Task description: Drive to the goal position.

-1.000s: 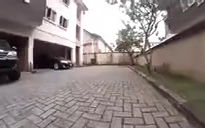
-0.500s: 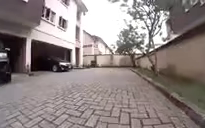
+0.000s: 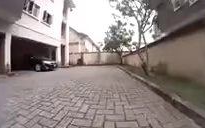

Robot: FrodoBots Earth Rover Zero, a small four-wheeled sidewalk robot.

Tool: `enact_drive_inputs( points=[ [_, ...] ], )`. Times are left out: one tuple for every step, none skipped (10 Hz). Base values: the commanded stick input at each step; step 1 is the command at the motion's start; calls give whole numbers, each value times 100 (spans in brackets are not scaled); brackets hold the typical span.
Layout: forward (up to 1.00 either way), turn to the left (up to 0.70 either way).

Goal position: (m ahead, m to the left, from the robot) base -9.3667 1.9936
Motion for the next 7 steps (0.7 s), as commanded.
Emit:
enact_drive_inputs(
  points=[
    [70,0],
    [70,0],
    [70,0],
    [70,0],
    [70,0],
    [70,0],
    [70,0]
  ],
)
